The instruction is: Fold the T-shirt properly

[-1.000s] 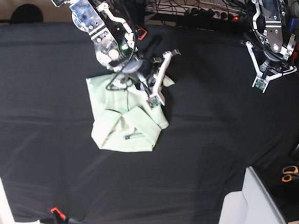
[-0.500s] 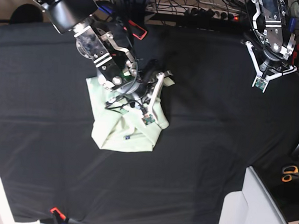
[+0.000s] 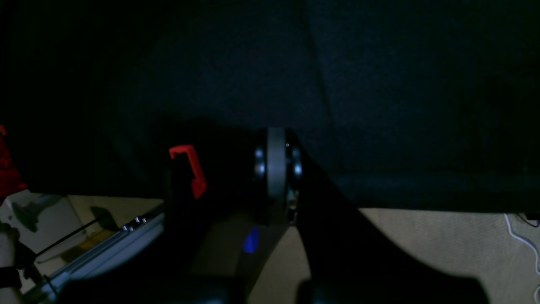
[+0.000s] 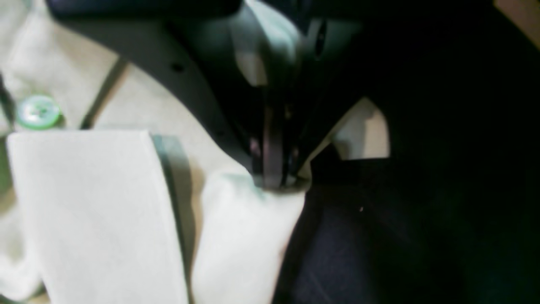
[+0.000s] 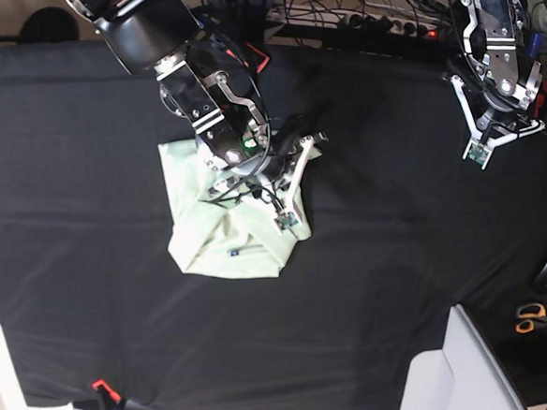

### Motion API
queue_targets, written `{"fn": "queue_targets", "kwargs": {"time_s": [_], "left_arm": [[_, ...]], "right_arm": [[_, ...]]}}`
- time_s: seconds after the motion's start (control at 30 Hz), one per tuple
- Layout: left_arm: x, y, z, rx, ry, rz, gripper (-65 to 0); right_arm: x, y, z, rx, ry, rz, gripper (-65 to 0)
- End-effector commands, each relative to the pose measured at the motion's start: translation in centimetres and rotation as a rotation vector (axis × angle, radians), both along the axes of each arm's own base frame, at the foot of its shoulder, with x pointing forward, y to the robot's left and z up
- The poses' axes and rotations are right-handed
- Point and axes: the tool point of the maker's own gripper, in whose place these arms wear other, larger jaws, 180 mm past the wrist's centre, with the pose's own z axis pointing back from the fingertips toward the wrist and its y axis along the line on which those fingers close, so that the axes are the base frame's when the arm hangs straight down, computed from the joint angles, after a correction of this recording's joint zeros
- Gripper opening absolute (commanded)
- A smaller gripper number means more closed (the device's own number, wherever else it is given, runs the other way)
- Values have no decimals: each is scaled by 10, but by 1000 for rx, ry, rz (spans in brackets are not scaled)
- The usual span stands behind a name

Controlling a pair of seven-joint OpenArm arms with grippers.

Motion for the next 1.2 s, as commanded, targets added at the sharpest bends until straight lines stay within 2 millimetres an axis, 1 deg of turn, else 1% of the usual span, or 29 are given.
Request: {"fn": "queue_targets", "kwargs": {"time_s": [0.0,0.03,0.1,0.13,0.2,0.3,0.37,0.47,0.53,0.63,0.7,0.77,0.8,0.9,0.93,1.0,1.17], "left_arm": [[5,7,8,25,-22,-2,-650],[6,6,8,24,-22,-5,-650],[6,5,7,23,-21,-7,-650],[6,5,7,23,-21,-7,-650],[6,4,7,22,-21,-7,-650],[5,6,8,23,-22,-3,-650],[5,7,8,25,-23,0,-650],[5,7,8,25,-23,0,-650],[5,7,8,25,-23,0,-650],[5,6,8,23,-22,-3,-650],[5,5,7,23,-22,-4,-650],[6,5,7,22,-22,-5,-650],[6,5,8,22,-23,-5,-650],[6,4,7,20,-23,-6,-650],[6,4,7,20,-23,-6,-650],[6,4,7,20,-23,-6,-650],[8,1,8,16,-32,-8,-650]], "right_arm": [[20,14,28,53,-75,8,-650],[24,16,35,59,-86,10,-650],[31,16,43,56,-99,10,-650],[34,15,43,51,-101,8,-650],[37,11,37,35,-94,6,-650],[35,7,25,11,-68,4,-650],[38,5,22,12,-77,0,-650],[36,0,6,-9,-59,-6,-650],[38,-4,0,-21,-54,-10,-650],[39,-4,2,-23,-56,-8,-650],[43,-3,12,-15,-71,-5,-650],[48,3,33,7,-99,4,-650],[49,0,42,7,-114,6,-650],[51,-2,72,39,-169,7,-650],[51,-5,78,38,-178,7,-650],[56,-21,87,27,-196,-14,-650],[59,-77,85,13,-208,-155,-650]]}}
